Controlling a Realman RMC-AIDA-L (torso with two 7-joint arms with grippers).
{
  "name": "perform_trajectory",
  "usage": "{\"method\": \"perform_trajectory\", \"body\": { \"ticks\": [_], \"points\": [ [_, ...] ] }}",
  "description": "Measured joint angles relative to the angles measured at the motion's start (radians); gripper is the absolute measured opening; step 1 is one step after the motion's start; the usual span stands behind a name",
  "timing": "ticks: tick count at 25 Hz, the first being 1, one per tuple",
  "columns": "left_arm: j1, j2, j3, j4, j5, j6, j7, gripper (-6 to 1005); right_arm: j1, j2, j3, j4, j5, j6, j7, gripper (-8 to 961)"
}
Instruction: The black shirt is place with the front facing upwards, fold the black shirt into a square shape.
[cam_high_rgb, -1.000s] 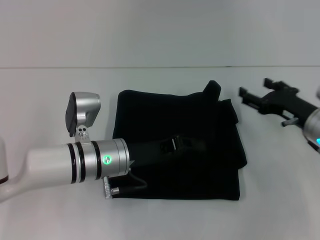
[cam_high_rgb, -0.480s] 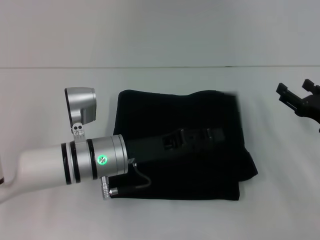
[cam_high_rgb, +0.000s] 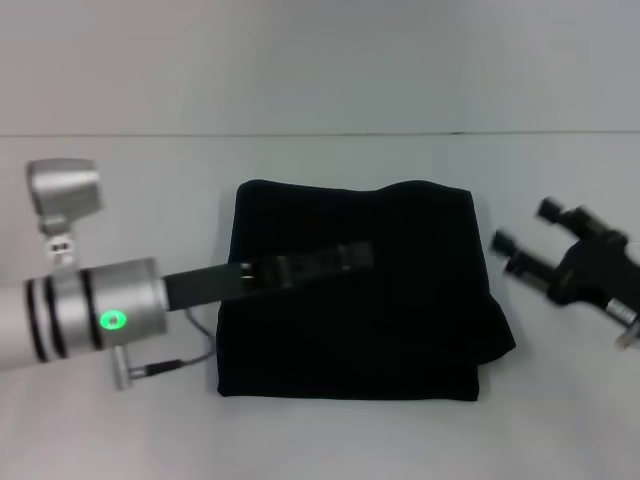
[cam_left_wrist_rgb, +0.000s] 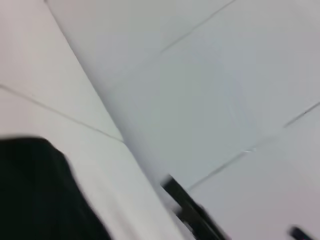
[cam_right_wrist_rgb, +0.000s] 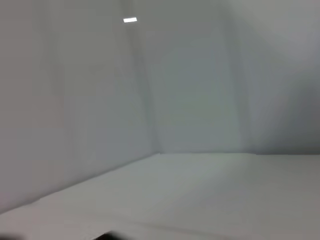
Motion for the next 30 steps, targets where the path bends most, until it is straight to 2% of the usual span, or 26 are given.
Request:
{"method": "perform_trajectory", "body": {
  "ticks": [3, 5, 8, 22, 26, 30],
  "points": [
    [0.047, 0.022, -0.007, 0.044, -0.005, -0.046, 0.03, 788, -0.002, 0.003, -0.014, 0.013, -0.081, -0.032, -0.016, 856],
    [0.056, 0.026, -0.011, 0.051, -0.006, -0.059, 0.033, 824, -0.004, 0.005, -0.015, 0.031, -0.117, -0.04, -0.019, 856],
    [0.066, 0.031, -0.033, 0.057, -0.007, -0.074, 0.038, 938, -0.015, 0.006, -0.017, 0.057, -0.142, -0.043, -0.032, 856],
    [0.063, 0.027, -0.06, 0.054, -0.008, -0.106, 0.042, 936, -0.03, 0.007, -0.022, 0.114, -0.146, 0.169, -0.051, 855],
    [0.063, 0.024, -0.06, 0.053, -0.008, -0.113, 0.042, 935, -0.035, 0.004, 0.008, 0.111, -0.136, 0.154, -0.048, 855],
    [0.063, 0.024, -0.06, 0.053, -0.008, -0.113, 0.042, 934, -0.042, 0.002, 0.097, 0.105, -0.135, 0.081, -0.006, 856]
  ]
}}
